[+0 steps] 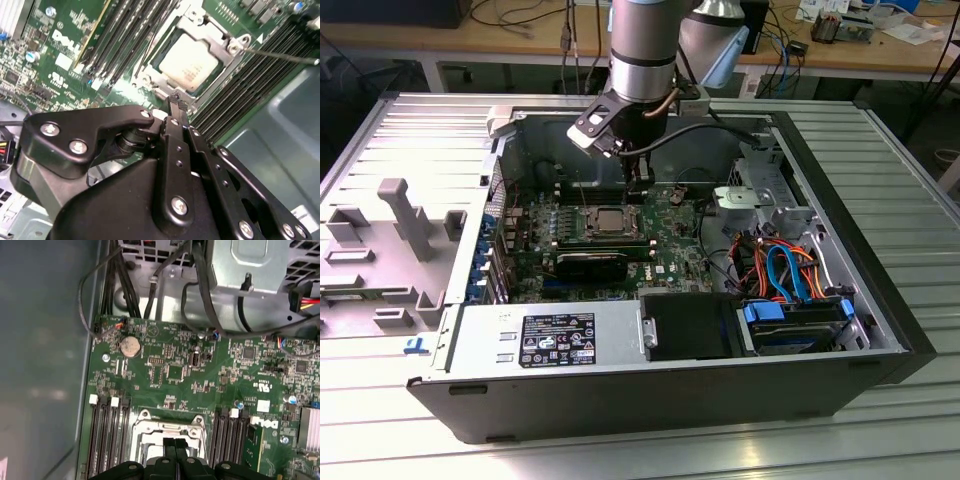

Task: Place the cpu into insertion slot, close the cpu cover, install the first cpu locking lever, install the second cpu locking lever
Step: 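Close the cpu cover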

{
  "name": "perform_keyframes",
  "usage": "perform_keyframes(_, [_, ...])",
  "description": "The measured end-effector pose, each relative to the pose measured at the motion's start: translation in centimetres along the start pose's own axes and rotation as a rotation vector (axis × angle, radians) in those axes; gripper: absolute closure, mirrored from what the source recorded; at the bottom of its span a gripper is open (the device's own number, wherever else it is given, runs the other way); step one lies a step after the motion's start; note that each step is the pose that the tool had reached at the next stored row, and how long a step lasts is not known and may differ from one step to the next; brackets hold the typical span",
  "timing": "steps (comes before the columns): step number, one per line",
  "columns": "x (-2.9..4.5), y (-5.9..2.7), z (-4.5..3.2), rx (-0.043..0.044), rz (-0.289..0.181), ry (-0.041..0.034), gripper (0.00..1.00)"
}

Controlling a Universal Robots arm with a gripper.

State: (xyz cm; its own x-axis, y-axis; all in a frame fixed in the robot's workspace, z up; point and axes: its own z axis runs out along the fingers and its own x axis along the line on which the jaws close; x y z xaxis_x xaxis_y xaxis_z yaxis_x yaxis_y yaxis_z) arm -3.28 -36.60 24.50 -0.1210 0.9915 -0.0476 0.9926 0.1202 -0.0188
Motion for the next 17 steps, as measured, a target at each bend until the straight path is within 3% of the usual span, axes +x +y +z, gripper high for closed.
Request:
perform_keyframes(7, [0.19, -1.41, 0.45, 0.0001, 0.0, -0.0001, 0.89])
perform_keyframes(12, [0.44, -3.19, 1.55, 0.0001, 0.0, -0.0002, 0.89])
perform_keyframes(17, [0.61, -4.17, 2.67, 0.0001, 0.0, -0.0002, 0.89])
